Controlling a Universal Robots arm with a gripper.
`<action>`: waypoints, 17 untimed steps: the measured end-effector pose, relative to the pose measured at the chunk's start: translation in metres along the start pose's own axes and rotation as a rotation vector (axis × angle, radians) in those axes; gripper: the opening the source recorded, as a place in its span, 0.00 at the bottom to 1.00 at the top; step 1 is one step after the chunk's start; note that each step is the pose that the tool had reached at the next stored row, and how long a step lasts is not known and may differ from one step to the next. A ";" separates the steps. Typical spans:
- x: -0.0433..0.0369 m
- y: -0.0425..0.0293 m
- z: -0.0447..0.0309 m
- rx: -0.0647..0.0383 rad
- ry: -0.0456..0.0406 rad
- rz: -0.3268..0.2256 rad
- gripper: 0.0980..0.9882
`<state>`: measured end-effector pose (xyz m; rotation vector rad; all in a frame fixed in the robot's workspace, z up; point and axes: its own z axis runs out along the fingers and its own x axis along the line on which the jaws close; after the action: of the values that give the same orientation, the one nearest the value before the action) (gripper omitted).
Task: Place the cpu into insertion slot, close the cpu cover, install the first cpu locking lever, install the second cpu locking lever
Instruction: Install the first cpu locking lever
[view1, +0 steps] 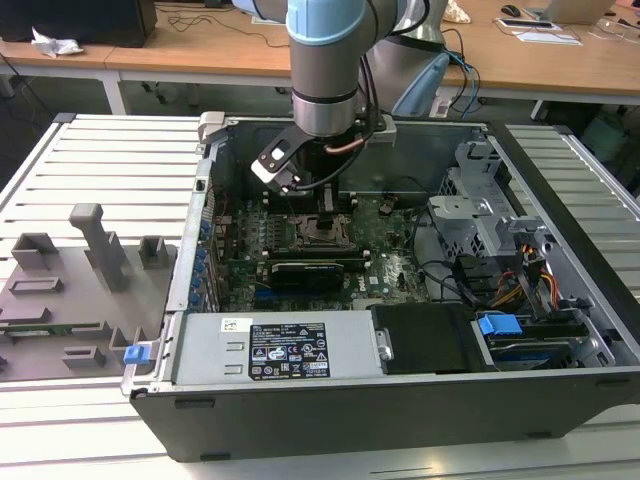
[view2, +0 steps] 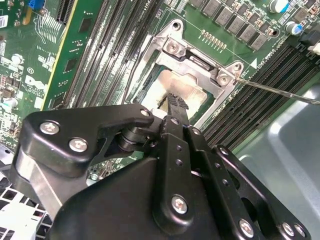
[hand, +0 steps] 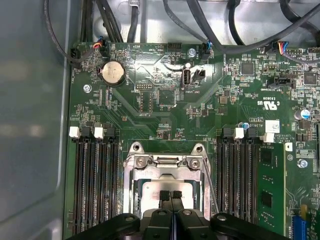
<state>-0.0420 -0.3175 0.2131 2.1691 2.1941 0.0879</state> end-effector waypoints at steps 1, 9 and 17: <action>0.0000 0.0000 -0.0004 0.000 0.0001 0.000 0.01; 0.0000 0.0002 -0.0023 0.000 0.0004 0.000 0.01; 0.0000 0.0005 -0.0053 0.000 0.0004 0.000 0.01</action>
<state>-0.0420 -0.3176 0.2184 2.1693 2.1942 0.0883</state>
